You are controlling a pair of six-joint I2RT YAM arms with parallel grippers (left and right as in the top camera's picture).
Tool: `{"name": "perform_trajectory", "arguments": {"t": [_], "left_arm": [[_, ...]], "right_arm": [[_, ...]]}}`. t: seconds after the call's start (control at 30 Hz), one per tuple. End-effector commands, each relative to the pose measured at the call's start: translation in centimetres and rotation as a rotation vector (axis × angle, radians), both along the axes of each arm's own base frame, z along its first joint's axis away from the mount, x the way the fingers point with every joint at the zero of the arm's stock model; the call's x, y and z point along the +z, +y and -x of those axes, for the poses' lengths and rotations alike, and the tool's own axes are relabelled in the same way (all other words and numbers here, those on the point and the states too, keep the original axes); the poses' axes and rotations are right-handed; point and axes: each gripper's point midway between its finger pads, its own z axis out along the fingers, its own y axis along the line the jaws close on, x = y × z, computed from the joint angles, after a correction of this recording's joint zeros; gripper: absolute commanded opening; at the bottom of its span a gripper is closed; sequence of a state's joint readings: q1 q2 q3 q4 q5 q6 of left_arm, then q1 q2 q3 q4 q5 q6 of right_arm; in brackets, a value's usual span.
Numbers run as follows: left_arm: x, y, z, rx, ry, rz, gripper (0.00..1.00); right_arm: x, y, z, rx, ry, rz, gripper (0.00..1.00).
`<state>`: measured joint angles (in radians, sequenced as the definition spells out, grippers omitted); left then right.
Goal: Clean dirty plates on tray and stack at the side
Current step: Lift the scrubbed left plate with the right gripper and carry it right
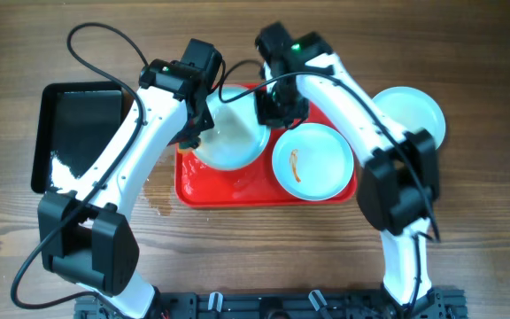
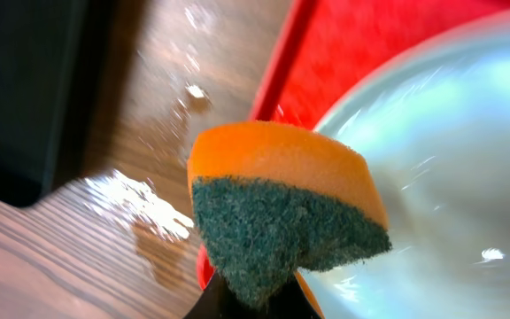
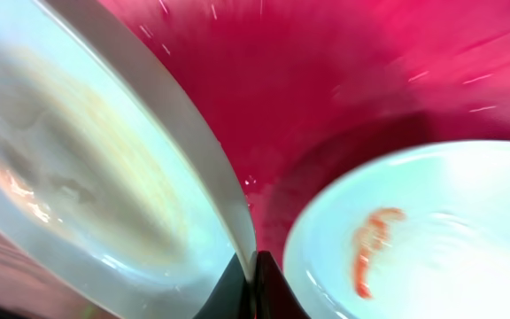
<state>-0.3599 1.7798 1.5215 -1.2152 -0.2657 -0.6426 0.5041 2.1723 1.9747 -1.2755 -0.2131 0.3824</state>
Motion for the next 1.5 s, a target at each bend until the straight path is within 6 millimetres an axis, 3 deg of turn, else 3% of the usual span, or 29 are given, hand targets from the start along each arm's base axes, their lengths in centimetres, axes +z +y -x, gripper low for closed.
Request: {"name": "perform_trajectory", "arguments": {"t": [0.0, 0.17, 0.37, 0.83, 1.33, 1.47], "left_arm": [[0.4, -1.5, 1.0, 0.006, 0.033, 0.097, 0.04], [0.4, -1.1, 2.2, 0.019, 0.088, 0.107, 0.04], [0.3, -0.7, 3.0, 0.032, 0.126, 0.114, 0.04], [0.3, -0.8, 2.8, 0.032, 0.119, 0.116, 0.04], [0.1, -0.7, 3.0, 0.033, 0.126, 0.114, 0.04], [0.1, -0.7, 3.0, 0.033, 0.126, 0.114, 0.04]], "right_arm": [[6.8, -2.6, -2.0, -0.048, -0.239, 0.087, 0.04], [10.7, -6.9, -3.1, -0.103, -0.426, 0.295, 0.04], [13.5, -8.7, -3.1, -0.109, -0.567, 0.470, 0.04], [19.2, -5.2, -1.5, -0.028, -0.919, 0.802, 0.04], [21.6, -4.7, -0.5, -0.013, -1.029, 0.920, 0.04], [20.4, -4.3, -0.2, -0.030, -0.992, 0.860, 0.04]]}}
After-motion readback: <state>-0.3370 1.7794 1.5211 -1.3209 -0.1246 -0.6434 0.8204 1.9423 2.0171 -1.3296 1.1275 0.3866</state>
